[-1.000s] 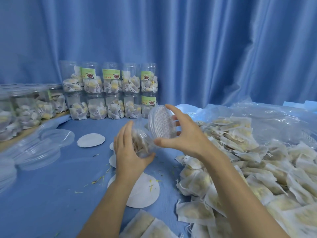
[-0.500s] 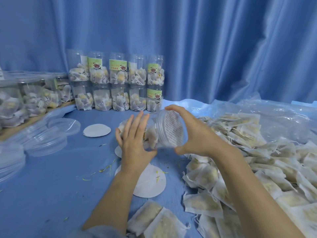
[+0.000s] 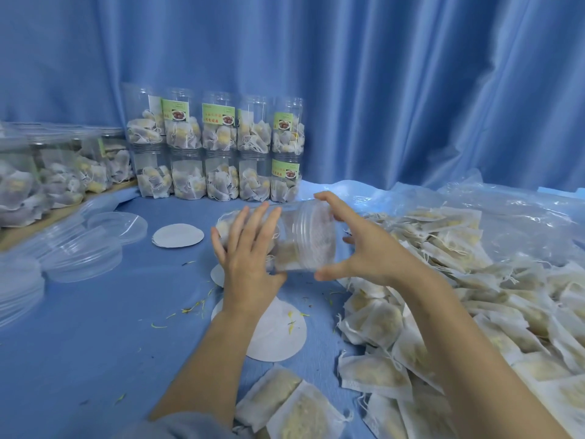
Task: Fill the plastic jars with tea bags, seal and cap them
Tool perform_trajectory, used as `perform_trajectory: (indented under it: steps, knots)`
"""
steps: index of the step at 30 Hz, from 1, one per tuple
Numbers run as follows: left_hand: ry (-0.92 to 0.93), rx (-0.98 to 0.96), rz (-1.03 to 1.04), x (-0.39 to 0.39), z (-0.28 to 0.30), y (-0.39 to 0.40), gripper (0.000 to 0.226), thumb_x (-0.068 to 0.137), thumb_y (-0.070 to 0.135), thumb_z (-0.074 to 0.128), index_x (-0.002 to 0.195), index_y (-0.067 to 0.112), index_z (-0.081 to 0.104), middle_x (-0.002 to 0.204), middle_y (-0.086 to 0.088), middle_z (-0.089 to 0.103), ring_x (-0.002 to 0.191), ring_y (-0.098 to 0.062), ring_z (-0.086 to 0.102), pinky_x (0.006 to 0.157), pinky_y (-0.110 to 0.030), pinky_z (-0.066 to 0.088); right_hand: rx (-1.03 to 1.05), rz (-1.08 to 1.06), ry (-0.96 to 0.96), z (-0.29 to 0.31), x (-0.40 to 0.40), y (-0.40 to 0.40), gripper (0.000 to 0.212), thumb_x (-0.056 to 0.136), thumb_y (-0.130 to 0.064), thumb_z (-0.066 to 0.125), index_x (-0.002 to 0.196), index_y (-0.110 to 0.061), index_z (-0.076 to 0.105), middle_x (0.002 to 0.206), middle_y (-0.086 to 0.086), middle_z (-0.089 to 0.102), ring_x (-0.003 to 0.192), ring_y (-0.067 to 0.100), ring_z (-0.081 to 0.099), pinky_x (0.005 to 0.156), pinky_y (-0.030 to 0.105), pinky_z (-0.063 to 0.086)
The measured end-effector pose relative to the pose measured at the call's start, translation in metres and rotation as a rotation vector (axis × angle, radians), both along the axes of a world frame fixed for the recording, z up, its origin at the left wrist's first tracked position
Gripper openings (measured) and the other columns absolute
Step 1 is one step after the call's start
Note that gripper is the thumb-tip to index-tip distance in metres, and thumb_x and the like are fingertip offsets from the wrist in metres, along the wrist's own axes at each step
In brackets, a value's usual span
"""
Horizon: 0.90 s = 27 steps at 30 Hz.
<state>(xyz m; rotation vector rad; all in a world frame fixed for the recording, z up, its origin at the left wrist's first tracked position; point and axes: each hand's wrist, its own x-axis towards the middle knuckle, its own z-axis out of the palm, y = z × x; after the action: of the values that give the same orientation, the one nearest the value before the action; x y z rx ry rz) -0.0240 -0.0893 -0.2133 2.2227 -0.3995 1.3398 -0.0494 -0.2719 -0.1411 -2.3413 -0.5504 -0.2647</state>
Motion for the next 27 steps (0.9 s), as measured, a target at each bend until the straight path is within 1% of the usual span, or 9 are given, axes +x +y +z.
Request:
perform_trajectory:
  steps: [4, 7, 9, 12, 14, 16, 18, 21, 27]
  knots:
    - [0.045, -0.032, 0.007, 0.001, -0.001, 0.0, 0.101, 0.044, 0.004, 0.081, 0.137, 0.017, 0.045, 0.143, -0.002, 0.046, 0.134, -0.027, 0.038, 0.108, -0.061, 0.008, -0.11, 0.117, -0.232, -0.004, 0.002, 0.005, 0.098, 0.053, -0.008, 0.079, 0.13, -0.048, 0.032, 0.138, -0.026, 0.033, 0.13, 0.0, 0.029, 0.1, 0.012, 0.026]
    - [0.064, 0.02, -0.03, 0.001, -0.004, 0.002, 0.103, 0.044, 0.002, 0.081, 0.137, 0.022, 0.042, 0.143, 0.0, 0.045, 0.136, -0.023, 0.033, 0.109, -0.062, 0.008, -0.047, -0.068, -0.125, -0.009, 0.001, 0.007, 0.098, 0.046, -0.051, 0.083, 0.13, -0.047, 0.033, 0.112, -0.029, 0.047, 0.107, 0.005, 0.051, 0.083, 0.014, 0.038]
    - [0.067, 0.084, -0.064, 0.001, -0.006, 0.001, 0.107, 0.045, 0.002, 0.08, 0.137, 0.03, 0.032, 0.145, 0.003, 0.043, 0.138, -0.016, 0.026, 0.111, -0.058, 0.004, 0.038, -0.27, 0.092, -0.008, -0.001, 0.007, 0.106, 0.035, -0.086, 0.064, 0.125, -0.037, 0.038, 0.098, -0.014, 0.063, 0.08, 0.013, 0.067, 0.073, 0.025, 0.052]
    - [0.073, 0.129, -0.081, 0.001, -0.005, 0.0, 0.11, 0.046, 0.004, 0.079, 0.138, 0.033, 0.027, 0.146, 0.006, 0.04, 0.139, -0.015, 0.024, 0.112, -0.053, 0.0, 0.139, -0.337, 0.276, -0.006, -0.004, 0.011, 0.108, 0.039, -0.096, 0.047, 0.115, -0.021, 0.039, 0.068, 0.007, 0.072, 0.055, 0.019, 0.07, 0.063, 0.039, 0.06]
    - [0.083, 0.104, -0.074, 0.001, -0.005, 0.0, 0.109, 0.047, 0.005, 0.08, 0.139, 0.032, 0.03, 0.146, 0.005, 0.04, 0.139, -0.017, 0.026, 0.113, -0.055, 0.002, 0.109, -0.341, 0.231, -0.005, -0.004, 0.012, 0.115, 0.041, -0.097, 0.044, 0.13, -0.024, 0.038, 0.098, 0.007, 0.073, 0.084, 0.017, 0.071, 0.079, 0.037, 0.057]
    - [0.109, 0.046, -0.069, 0.001, -0.004, 0.001, 0.106, 0.048, 0.007, 0.082, 0.141, 0.029, 0.036, 0.147, 0.005, 0.039, 0.139, -0.019, 0.029, 0.113, -0.057, 0.005, 0.073, -0.24, 0.112, -0.003, -0.003, 0.011, 0.115, 0.043, -0.088, 0.06, 0.142, -0.049, 0.016, 0.139, -0.007, 0.043, 0.122, 0.012, 0.047, 0.096, 0.03, 0.039]
    - [0.125, 0.012, -0.076, 0.0, -0.003, 0.0, 0.108, 0.049, 0.013, 0.086, 0.142, 0.029, 0.033, 0.148, 0.006, 0.037, 0.139, -0.02, 0.03, 0.114, -0.058, 0.006, 0.022, -0.055, 0.01, 0.0, -0.006, 0.012, 0.116, 0.046, -0.062, 0.082, 0.134, -0.066, 0.008, 0.14, -0.016, 0.024, 0.127, 0.01, 0.033, 0.1, 0.032, 0.034]
    - [0.084, -0.022, -0.106, -0.002, -0.002, 0.0, 0.11, 0.045, 0.015, 0.088, 0.139, 0.025, 0.034, 0.145, 0.002, 0.042, 0.136, -0.023, 0.036, 0.108, -0.064, 0.019, -0.106, -0.005, -0.134, -0.004, -0.005, 0.014, 0.107, 0.049, -0.035, 0.086, 0.128, -0.066, 0.021, 0.134, -0.009, 0.026, 0.125, 0.015, 0.033, 0.1, 0.032, 0.038]
    - [0.014, 0.027, -0.027, -0.003, -0.005, -0.002, 0.097, 0.045, 0.015, 0.086, 0.135, 0.016, 0.049, 0.14, -0.001, 0.049, 0.133, -0.022, 0.041, 0.109, -0.06, 0.018, -0.04, -0.106, -0.171, -0.014, -0.002, 0.014, 0.1, 0.044, -0.049, 0.082, 0.128, -0.057, 0.027, 0.124, -0.001, 0.045, 0.11, 0.008, 0.043, 0.092, 0.027, 0.042]
